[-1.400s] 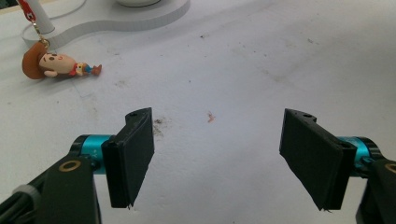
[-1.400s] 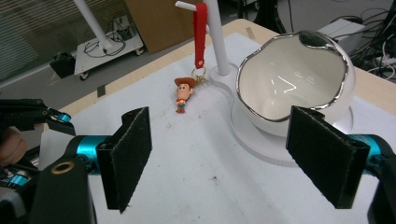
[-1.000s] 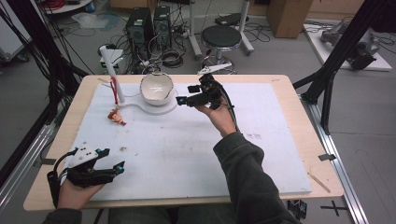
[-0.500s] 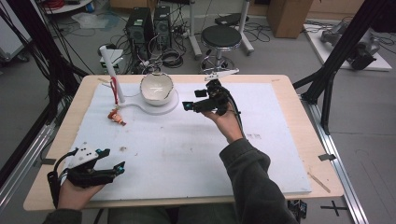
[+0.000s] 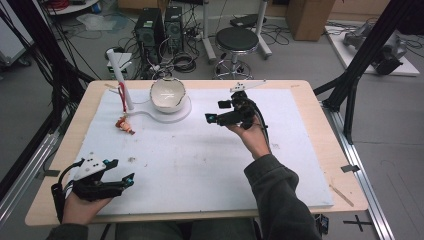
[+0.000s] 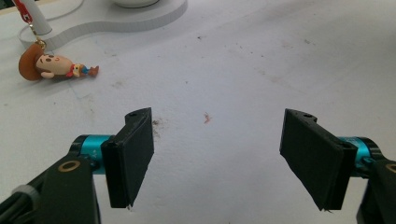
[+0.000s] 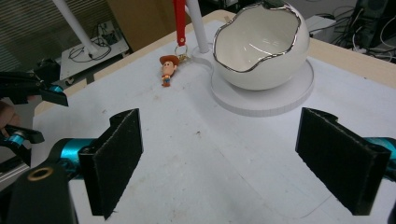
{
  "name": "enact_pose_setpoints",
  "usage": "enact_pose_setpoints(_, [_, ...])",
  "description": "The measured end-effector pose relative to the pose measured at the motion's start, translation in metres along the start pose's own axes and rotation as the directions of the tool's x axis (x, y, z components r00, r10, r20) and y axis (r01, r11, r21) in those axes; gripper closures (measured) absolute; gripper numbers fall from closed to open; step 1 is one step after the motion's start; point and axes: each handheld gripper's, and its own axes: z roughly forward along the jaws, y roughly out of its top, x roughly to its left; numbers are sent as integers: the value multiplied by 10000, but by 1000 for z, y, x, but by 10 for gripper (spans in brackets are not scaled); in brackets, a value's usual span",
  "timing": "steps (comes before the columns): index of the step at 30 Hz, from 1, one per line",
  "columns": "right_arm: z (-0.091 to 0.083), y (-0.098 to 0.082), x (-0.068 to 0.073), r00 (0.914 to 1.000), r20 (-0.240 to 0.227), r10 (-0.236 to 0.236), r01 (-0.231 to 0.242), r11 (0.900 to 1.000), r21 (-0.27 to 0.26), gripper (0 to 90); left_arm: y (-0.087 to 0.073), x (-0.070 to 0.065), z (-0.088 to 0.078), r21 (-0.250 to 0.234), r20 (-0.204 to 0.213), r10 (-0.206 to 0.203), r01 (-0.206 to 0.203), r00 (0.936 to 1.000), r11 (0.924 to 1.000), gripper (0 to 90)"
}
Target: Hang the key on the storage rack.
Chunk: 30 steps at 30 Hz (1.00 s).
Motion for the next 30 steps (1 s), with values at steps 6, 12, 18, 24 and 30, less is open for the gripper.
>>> enact_pose_setpoints(6, [-7, -5, -1, 10000, 89, 1, 0, 10000, -81, 137, 0, 1, 0, -10, -3, -34, 34, 10000, 10000, 264])
enact_pose_setpoints(12, [-12, -11, 0, 9999, 103, -73, 74, 10000, -58, 132, 0, 1, 0, -36, -1, -49, 49, 10000, 10000, 264])
enact_pose_setpoints(18, [-18, -19, -1, 9998, 203, -10, 12, 10000, -92, 128, 0, 0, 0, -9, -26, -39, 39, 10000, 10000, 264])
enact_pose_setpoints(24, [-26, -26, -1, 9996, 279, 29, -26, 9999, -115, 126, 0, 0, 1, -12, -5, -64, 64, 10000, 10000, 264])
enact_pose_setpoints(30, [-32, -36, 0, 9994, 333, 10, -5, 9999, -158, 126, 0, 0, 0, -22, -8, -59, 59, 10000, 10000, 263])
